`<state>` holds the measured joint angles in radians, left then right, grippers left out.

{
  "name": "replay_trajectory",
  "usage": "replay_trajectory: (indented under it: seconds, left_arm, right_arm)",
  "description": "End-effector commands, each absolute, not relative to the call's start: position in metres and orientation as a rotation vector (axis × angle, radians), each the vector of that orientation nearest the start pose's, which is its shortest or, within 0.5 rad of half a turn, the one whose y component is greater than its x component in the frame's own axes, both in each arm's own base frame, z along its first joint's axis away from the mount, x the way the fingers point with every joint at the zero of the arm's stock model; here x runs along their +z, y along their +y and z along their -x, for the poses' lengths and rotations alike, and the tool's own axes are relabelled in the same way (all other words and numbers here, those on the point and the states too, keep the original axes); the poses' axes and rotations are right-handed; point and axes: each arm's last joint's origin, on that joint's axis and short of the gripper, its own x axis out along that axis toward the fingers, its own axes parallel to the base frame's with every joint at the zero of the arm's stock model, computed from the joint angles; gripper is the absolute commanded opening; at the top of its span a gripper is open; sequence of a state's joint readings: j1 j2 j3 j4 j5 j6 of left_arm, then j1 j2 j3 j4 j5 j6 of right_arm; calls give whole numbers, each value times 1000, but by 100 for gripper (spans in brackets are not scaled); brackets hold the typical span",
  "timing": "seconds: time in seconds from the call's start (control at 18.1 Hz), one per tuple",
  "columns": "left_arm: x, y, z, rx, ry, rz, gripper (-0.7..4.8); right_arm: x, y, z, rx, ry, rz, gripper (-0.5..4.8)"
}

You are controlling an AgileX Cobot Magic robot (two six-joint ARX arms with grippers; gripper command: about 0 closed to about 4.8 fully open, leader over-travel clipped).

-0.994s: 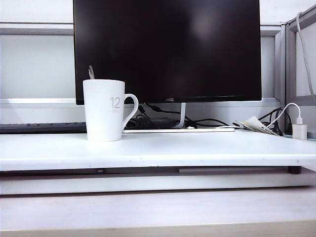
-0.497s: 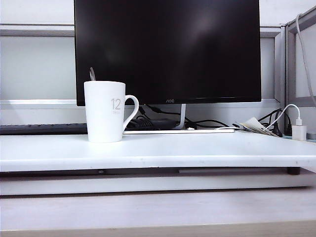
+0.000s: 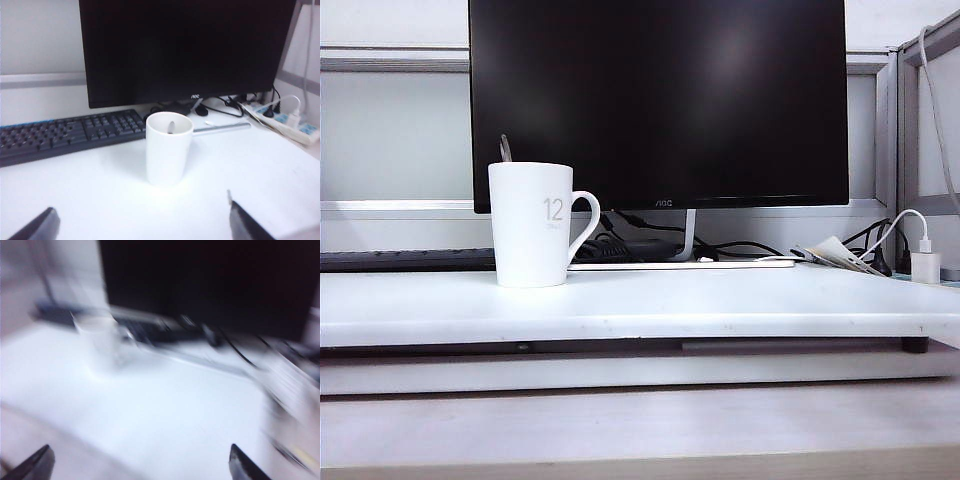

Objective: Pick up a spoon and stir the liquid in the cup.

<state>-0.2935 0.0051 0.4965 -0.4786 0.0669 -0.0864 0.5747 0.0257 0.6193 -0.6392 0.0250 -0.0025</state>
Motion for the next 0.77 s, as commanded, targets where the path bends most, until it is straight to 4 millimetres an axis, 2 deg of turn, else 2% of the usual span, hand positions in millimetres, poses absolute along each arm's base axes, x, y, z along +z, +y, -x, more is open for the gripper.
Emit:
replay_trajectory:
  seconds: [0.06,0.17,0.33,0.5,0.72,0.77]
  left_arm:
    - [249,-19,-57,-358,1,92,479]
    - [230,-22,-66,-352,65,112,479]
    - [203,-24,-75,-343,167,206,479]
    - [183,-26,-80,-335,226,213,479]
    - [158,-28,-85,-321,304,233,479]
    - [151,-28,-86,-313,329,247,479]
  right_arm:
    - [256,39,-58,618,-179,-58,479]
    - [222,49,-72,626,-223,-100,479]
    - [183,55,-81,635,-100,-147,479]
    - [167,56,-82,647,23,-114,479]
    - [160,55,-82,619,94,-94,479]
    - [159,55,-82,611,108,-90,430]
